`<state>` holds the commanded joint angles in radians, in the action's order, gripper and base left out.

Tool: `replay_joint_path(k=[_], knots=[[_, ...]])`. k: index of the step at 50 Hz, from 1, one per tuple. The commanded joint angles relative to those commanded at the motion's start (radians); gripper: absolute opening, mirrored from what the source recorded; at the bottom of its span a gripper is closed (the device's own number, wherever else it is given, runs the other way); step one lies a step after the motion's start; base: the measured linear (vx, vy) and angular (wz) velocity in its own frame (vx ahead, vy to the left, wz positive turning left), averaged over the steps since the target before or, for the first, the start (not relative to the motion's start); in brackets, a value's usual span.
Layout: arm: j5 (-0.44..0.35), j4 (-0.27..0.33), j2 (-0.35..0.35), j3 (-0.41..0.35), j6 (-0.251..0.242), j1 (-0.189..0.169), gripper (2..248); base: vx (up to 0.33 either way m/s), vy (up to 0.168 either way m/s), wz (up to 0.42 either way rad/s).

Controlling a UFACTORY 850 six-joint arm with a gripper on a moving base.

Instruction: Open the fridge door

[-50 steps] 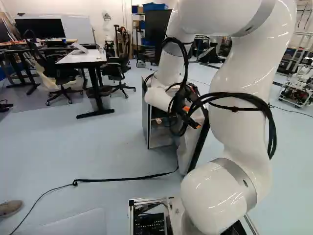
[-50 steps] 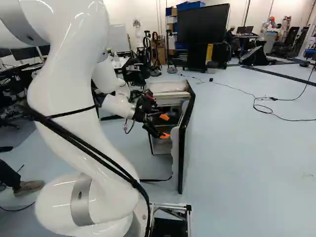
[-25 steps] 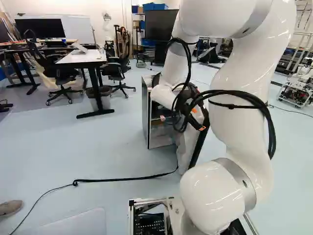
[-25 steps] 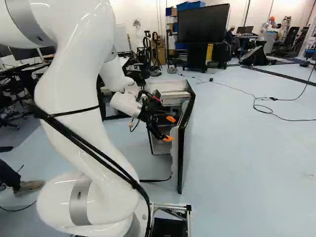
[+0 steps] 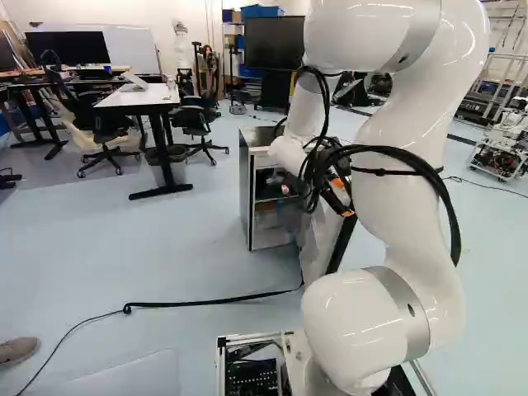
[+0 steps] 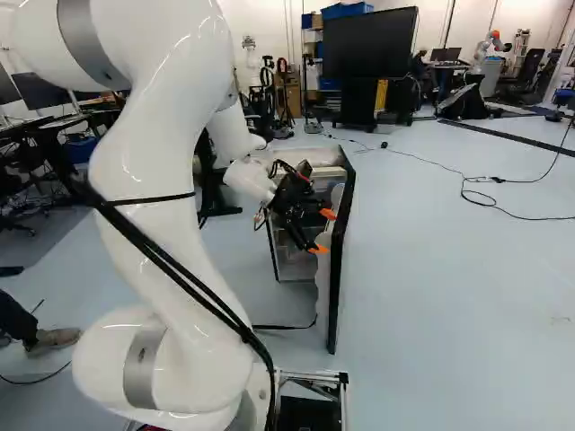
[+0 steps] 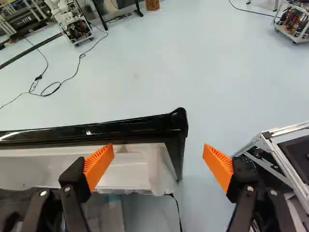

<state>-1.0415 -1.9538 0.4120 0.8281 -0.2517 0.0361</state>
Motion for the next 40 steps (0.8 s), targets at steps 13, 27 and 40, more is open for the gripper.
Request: replay_joint_path(k=[13, 27, 40], knots=[[0.000, -0.028, 0.041, 0.068, 0.000, -0.063, 247, 0.000, 0.000, 0.000], [0.000, -0.050, 0.086, 0.142, 0.000, -0.125, 247, 0.000, 0.000, 0.000], [0.000, -0.059, 0.127, 0.213, 0.000, -0.178, 247, 0.000, 0.000, 0.000]])
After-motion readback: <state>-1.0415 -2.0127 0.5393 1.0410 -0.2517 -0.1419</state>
